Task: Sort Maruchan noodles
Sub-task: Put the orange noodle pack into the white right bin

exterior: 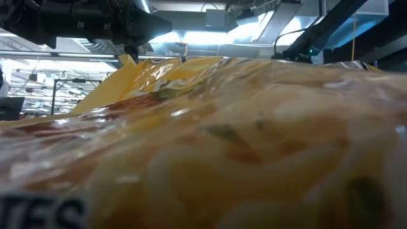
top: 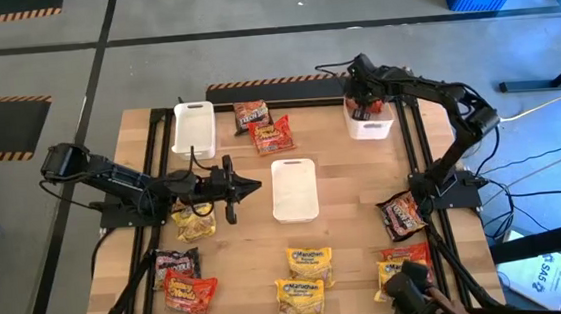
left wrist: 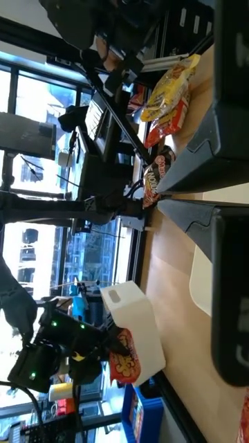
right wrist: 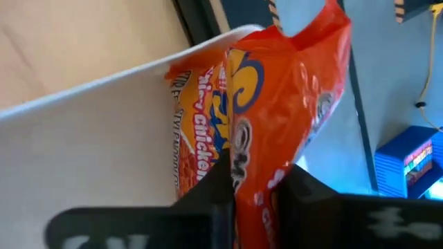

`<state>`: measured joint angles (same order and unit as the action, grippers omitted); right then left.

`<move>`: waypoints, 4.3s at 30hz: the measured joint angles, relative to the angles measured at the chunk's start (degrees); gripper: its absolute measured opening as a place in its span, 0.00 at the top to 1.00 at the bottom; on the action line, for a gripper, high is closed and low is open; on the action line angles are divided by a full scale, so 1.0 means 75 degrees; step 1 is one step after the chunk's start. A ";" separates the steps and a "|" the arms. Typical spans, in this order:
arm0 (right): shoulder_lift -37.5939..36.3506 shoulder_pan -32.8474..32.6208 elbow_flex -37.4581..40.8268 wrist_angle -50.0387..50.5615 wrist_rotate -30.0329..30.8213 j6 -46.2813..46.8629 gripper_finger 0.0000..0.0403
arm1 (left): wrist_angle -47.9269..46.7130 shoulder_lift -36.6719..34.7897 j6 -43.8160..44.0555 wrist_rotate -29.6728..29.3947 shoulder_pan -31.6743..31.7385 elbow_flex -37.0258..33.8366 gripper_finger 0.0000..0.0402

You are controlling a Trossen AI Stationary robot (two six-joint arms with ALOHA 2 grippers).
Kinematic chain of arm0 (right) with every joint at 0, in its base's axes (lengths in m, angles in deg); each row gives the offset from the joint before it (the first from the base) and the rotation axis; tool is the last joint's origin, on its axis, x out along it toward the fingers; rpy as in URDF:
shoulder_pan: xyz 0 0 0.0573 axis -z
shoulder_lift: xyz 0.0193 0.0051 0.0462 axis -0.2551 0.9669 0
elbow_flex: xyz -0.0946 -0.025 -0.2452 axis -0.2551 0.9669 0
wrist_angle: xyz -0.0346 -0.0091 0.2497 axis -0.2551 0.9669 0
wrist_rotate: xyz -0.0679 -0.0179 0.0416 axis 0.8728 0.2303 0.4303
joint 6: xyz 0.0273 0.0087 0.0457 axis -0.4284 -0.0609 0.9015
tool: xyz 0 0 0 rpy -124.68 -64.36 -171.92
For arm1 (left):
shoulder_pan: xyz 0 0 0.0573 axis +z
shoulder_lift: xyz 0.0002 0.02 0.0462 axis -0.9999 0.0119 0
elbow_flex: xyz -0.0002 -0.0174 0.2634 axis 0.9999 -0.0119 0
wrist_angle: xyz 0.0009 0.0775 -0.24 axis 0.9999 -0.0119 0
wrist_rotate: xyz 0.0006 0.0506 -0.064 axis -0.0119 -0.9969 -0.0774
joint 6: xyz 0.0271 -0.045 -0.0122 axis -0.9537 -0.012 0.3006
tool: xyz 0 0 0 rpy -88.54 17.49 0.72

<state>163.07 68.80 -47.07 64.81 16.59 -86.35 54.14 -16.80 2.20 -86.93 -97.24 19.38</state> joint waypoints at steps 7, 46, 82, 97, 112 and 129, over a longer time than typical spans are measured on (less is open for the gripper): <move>0.0008 -0.0002 0.0015 0.0239 -0.0053 -0.0065 0.66 | 0.0003 0.0000 -0.0001 0.0000 0.0000 0.0000 0.95; -0.0019 -0.0006 0.0006 0.0494 0.0835 -0.0021 0.62 | 0.0061 0.0000 0.0055 -0.0003 0.0003 0.0000 0.95; -0.1985 -0.1946 -0.1575 0.2368 -0.0833 0.2390 0.21 | -0.0317 0.0002 -0.0197 -0.0127 0.0413 0.0000 0.68; -0.1643 -0.3321 -0.0073 -0.1786 -0.2946 0.3737 0.21 | -0.1517 0.0047 0.0698 -0.0487 0.1742 0.0086 0.68; 0.0709 -0.2172 -0.0236 -0.3762 -0.4432 0.5297 0.21 | -0.4956 0.1388 0.1615 0.0210 0.3745 0.1726 0.68; 0.2468 -0.1792 -0.1379 -0.3638 -0.5728 0.5148 0.21 | -0.4856 0.3865 0.1431 0.0743 0.4452 0.2851 0.68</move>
<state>181.58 55.36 -57.41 37.53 -26.37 -47.75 17.72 12.19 12.93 -81.36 -63.85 40.77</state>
